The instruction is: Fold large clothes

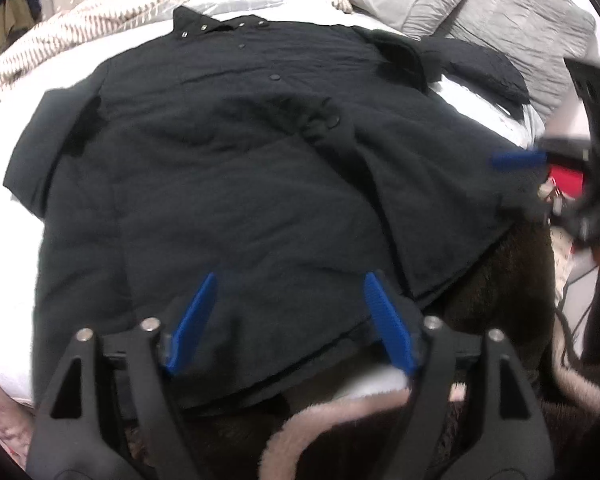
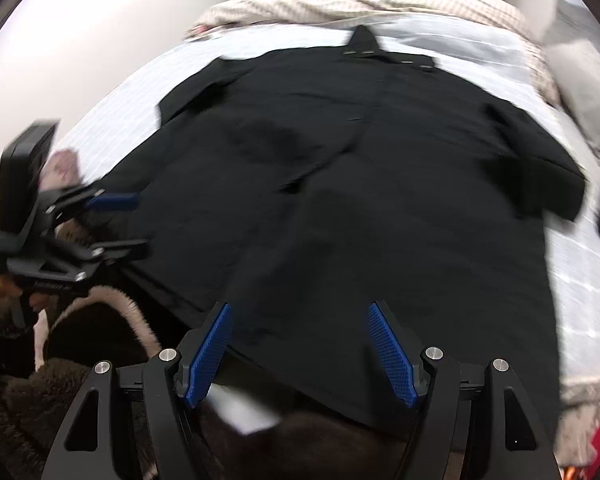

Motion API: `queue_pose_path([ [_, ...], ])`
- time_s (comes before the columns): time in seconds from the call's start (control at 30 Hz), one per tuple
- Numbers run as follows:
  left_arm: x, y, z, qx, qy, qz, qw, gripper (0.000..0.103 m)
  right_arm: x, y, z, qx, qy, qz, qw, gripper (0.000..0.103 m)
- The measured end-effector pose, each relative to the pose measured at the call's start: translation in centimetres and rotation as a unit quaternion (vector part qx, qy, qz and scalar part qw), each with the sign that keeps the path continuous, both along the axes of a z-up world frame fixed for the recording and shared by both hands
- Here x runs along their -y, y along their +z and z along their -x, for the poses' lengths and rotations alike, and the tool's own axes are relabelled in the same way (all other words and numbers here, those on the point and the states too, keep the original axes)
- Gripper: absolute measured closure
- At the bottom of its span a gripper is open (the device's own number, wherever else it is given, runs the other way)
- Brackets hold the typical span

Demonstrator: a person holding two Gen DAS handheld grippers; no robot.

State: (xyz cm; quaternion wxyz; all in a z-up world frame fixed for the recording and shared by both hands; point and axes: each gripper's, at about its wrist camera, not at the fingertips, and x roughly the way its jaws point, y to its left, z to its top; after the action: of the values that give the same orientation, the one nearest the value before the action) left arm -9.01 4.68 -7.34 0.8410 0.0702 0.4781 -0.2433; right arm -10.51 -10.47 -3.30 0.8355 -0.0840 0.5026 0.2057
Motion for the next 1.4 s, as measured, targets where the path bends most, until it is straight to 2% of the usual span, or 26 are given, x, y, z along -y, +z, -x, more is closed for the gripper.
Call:
queue_pose_path([
  [0.1,-0.1,-0.5,0.1,-0.001,-0.001,0.007,1.0000,0.017,-2.1,-2.3,-0.2,-0.013,0.028,-0.004,1.000,0.032],
  [0.27,-0.7,-1.2,-0.4,-0.007,0.004,0.010,0.9999,0.017,-5.5,-5.4,-0.3,-0.010,0.059,0.040,0.997,0.032],
  [0.4,-0.9,-1.5,-0.5,-0.012,0.003,0.017,0.9998,0.017,-6.3,-7.5,-1.0,-0.016,0.050,0.077,0.996,0.032],
  [0.5,-0.9,-1.8,-0.7,-0.013,0.000,0.015,0.9998,0.017,-5.8,-8.3,-1.8,-0.022,0.034,0.072,0.997,0.035],
  [0.53,-0.8,-1.9,-0.7,-0.013,-0.001,0.013,0.9998,0.017,-5.4,-8.3,-2.0,-0.025,0.029,0.065,0.997,0.038],
  [0.57,-0.7,-2.0,-0.8,-0.014,-0.001,0.012,0.9998,0.017,-5.2,-8.2,-2.2,-0.024,0.023,0.063,0.997,0.051],
  [0.6,-0.7,-2.1,-0.8,-0.016,-0.002,0.013,0.9998,0.017,-4.9,-8.2,-2.4,-0.022,0.017,0.064,0.998,0.069],
  [0.67,-0.4,-2.4,-0.9,-0.019,-0.007,0.015,0.9997,0.017,-4.1,-8.1,-2.9,-0.032,0.007,0.052,0.998,0.090],
  [0.8,0.8,-2.7,-0.7,-0.021,-0.033,0.014,0.9991,0.017,-2.3,-7.2,-3.1,-0.036,-0.014,0.025,0.999,0.097],
  [0.9,2.2,-3.1,-0.3,-0.020,-0.067,0.013,0.9975,0.017,0.3,-6.3,-3.4,-0.048,-0.032,-0.029,0.998,0.098],
  [1.03,5.1,-3.9,0.3,-0.014,-0.125,-0.006,0.9920,0.017,2.7,-5.5,-3.6,-0.057,-0.057,-0.074,0.994,0.098],
  [1.17,7.1,-5.1,0.4,-0.007,-0.150,-0.049,0.9874,0.019,3.9,-4.9,-3.5,-0.057,-0.066,-0.087,0.992,0.096],
  [1.23,7.0,-5.2,0.4,-0.009,-0.152,-0.049,0.9871,0.019,3.2,-5.0,-3.4,-0.064,-0.060,-0.096,0.992,0.095],
  [1.33,6.3,-5.0,0.3,-0.009,-0.153,-0.054,0.9868,0.019,1.8,-5.5,-3.1,-0.079,-0.044,-0.091,0.992,0.081],
  [1.4,5.8,-5.1,0.2,-0.013,-0.151,-0.061,0.9865,0.020,0.3,-5.9,-3.4,-0.079,-0.035,-0.080,0.993,0.063],
])
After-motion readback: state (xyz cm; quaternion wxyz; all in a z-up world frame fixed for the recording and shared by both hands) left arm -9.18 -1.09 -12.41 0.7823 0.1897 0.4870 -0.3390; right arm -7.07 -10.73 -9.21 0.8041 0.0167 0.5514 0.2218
